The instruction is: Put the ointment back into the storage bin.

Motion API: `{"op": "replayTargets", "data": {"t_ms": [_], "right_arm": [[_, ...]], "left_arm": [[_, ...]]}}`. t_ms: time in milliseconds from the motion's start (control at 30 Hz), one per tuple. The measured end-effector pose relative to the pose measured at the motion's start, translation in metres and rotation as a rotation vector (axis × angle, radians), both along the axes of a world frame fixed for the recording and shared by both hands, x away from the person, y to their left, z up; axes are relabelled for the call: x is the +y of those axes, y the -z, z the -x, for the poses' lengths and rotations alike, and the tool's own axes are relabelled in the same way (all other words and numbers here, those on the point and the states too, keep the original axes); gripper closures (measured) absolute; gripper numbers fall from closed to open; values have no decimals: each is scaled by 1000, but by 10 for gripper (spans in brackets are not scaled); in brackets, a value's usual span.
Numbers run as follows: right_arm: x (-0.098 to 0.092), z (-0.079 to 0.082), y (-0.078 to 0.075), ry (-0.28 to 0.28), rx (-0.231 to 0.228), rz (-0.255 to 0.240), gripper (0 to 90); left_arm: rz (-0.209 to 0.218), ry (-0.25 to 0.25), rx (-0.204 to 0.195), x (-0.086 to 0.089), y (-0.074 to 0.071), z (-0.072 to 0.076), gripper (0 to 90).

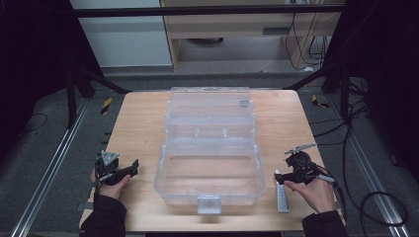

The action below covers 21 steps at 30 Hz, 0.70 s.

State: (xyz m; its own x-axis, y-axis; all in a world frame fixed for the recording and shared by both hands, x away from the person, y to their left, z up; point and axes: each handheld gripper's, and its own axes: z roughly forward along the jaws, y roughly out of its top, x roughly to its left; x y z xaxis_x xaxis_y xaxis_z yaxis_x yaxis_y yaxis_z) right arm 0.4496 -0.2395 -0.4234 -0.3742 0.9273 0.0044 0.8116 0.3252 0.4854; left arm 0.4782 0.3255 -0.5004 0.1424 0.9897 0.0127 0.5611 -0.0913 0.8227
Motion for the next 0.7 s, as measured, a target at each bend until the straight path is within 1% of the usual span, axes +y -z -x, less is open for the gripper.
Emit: {"op": "replayTargets", "data": {"t_ms": [33, 67, 167, 200, 267, 367, 467, 500, 533, 600, 700], "right_arm": [[0, 0, 0, 0, 0, 0, 268], [-3, 0, 2, 17, 9, -22, 277], [-5, 0, 4, 25, 14, -21, 283], [-6, 1, 6, 33, 25, -29, 290], [-6, 1, 7, 40, 36, -23, 295], [-7, 1, 9, 39, 46, -28, 306], [-6, 1, 10, 51, 65, -23, 323], [-6, 1, 10, 51, 65, -23, 323], [-5, 0, 12, 55, 79, -11, 331], [-5, 0, 12, 59, 85, -10, 334], [-1, -2, 17, 63, 115, -6, 357]], "left_arm": [[0, 0, 0, 0, 0, 0, 114], [-2, -1, -4, 0, -1, 0, 115], [1, -3, -15, 0, -2, 1, 116], [-1, -2, -17, 0, -3, 2, 116], [-8, -1, -21, 0, -4, 3, 117], [-14, 0, -24, -1, -5, 4, 119], [-25, 1, -32, -1, -7, 5, 120], [-25, 1, -32, -1, -7, 5, 121], [-26, 0, -32, -1, -8, 5, 121], [-25, -2, -33, -1, -8, 5, 121], [-21, -2, -35, -1, -8, 6, 122]]}}
